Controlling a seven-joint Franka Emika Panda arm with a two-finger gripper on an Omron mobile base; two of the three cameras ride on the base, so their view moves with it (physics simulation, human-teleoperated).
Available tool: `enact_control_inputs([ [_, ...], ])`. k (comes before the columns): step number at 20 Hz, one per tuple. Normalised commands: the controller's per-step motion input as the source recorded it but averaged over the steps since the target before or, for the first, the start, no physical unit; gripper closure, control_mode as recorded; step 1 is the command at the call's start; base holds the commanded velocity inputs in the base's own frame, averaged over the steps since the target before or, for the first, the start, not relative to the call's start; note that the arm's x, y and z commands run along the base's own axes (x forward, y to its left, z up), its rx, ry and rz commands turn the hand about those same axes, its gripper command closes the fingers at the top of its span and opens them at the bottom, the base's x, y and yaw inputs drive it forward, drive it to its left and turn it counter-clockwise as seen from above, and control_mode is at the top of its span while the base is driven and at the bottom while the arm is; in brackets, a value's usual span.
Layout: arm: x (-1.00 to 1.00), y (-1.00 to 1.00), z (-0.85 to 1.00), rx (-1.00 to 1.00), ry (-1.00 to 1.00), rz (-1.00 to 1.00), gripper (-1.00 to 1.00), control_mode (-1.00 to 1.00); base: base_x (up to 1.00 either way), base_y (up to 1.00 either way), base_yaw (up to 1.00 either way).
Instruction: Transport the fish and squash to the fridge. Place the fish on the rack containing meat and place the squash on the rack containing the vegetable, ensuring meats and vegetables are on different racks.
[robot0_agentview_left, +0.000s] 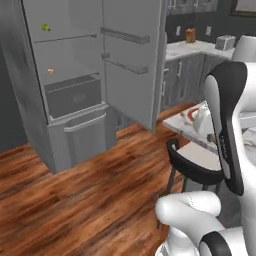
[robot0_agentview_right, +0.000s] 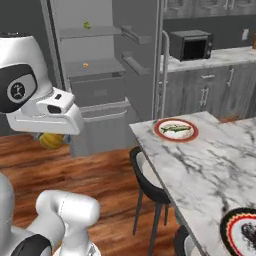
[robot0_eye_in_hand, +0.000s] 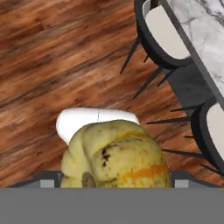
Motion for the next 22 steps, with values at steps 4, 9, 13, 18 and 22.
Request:
enact_control_inputs([
  [4,0.00,0.00,0.00,0.00,0.00,0.00,1.00,1.00,1.00,0.00,0.55],
  [9,0.00,0.00,0.00,0.00,0.00,0.00,1.00,1.00,1.00,0.35,0.23],
  [13,0.00,0.00,0.00,0.00,0.00,0.00,1.00,1.00,1.00,0.16,0.16],
  [18,0.00,0.00,0.00,0.00,0.00,0.00,1.00,1.00,1.00,0.19,0.12],
  [22,0.00,0.00,0.00,0.00,0.00,0.00,1.00,1.00,1.00,0.05,0.09],
])
